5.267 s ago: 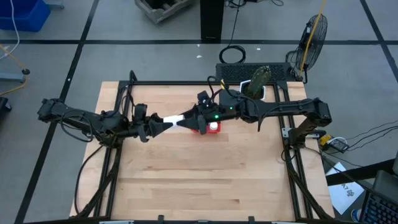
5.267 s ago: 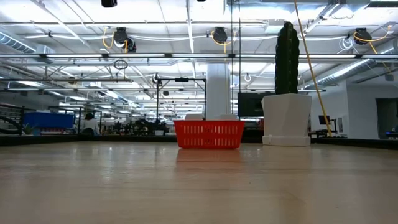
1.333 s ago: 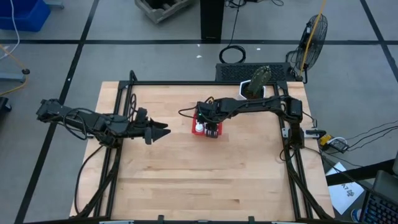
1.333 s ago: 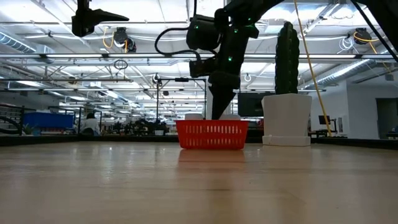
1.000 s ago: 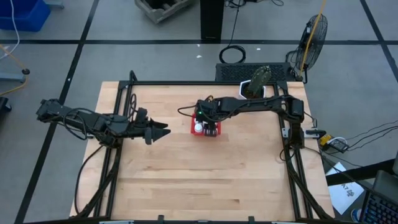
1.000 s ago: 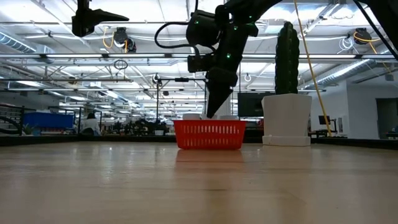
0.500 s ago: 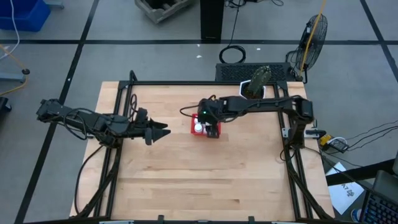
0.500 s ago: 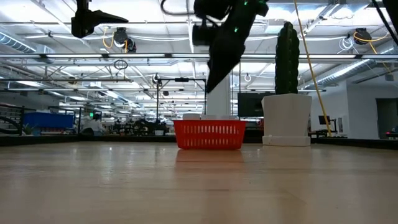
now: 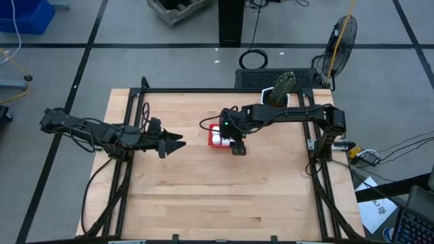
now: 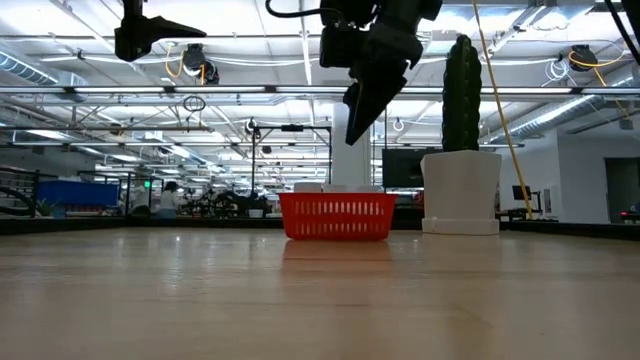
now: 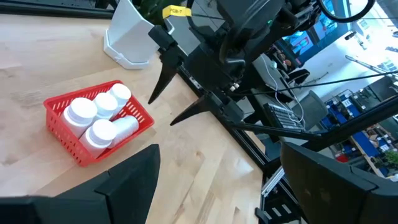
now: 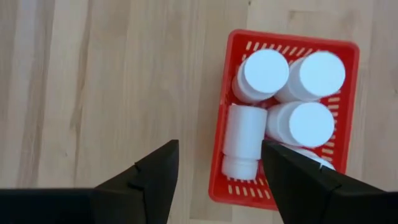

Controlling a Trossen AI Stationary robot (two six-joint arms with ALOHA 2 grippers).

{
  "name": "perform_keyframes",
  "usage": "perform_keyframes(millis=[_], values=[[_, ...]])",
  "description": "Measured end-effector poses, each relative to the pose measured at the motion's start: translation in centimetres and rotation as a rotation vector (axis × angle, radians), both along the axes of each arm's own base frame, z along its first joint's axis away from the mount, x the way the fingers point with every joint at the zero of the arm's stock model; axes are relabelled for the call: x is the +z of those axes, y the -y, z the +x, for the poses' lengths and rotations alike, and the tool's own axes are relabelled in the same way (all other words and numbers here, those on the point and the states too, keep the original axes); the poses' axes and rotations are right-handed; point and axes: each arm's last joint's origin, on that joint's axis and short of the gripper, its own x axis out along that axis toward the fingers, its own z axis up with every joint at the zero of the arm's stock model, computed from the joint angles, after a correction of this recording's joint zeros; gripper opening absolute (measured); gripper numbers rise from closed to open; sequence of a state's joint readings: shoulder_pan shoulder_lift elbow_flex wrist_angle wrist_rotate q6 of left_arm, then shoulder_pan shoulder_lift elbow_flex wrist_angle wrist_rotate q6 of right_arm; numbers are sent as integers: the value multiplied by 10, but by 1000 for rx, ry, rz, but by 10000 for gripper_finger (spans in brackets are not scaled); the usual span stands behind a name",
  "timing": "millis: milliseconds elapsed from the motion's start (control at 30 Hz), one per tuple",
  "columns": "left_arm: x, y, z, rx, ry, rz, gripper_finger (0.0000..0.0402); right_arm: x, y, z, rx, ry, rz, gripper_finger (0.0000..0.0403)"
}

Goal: Pick and place pill bottles into a basket
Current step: Adjust the white medicine bottle in the red basket

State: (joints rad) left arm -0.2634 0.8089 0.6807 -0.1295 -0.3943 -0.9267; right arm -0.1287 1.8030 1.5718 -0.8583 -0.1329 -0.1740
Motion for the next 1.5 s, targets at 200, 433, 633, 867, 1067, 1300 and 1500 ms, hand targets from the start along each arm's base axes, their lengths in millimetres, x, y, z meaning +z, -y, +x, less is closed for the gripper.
perform_keyframes(millis=[200, 433, 633, 867, 1067, 1300, 1500], values=[[0, 0, 0, 0, 1, 1, 335, -22, 0, -7, 9, -54, 3, 207], [0, 0, 0, -1, 0, 3, 335, -41, -1, -11, 13, -67, 3, 205], [0, 0, 0, -2, -2, 7, 335, -44, 5, -8, -10, -16, -3, 199], [0, 0, 0, -2, -2, 7, 335, -44, 16, -10, -40, -14, -3, 196], [0, 0, 0, -2, -2, 7, 335, -51, 17, -8, 2, -34, -17, 196], [0, 0, 0, -2, 0, 2, 335, -65, 17, -4, 21, -69, -17, 184], [0, 0, 0, -3, -1, 4, 335, -65, 18, -2, 17, -55, -19, 172]])
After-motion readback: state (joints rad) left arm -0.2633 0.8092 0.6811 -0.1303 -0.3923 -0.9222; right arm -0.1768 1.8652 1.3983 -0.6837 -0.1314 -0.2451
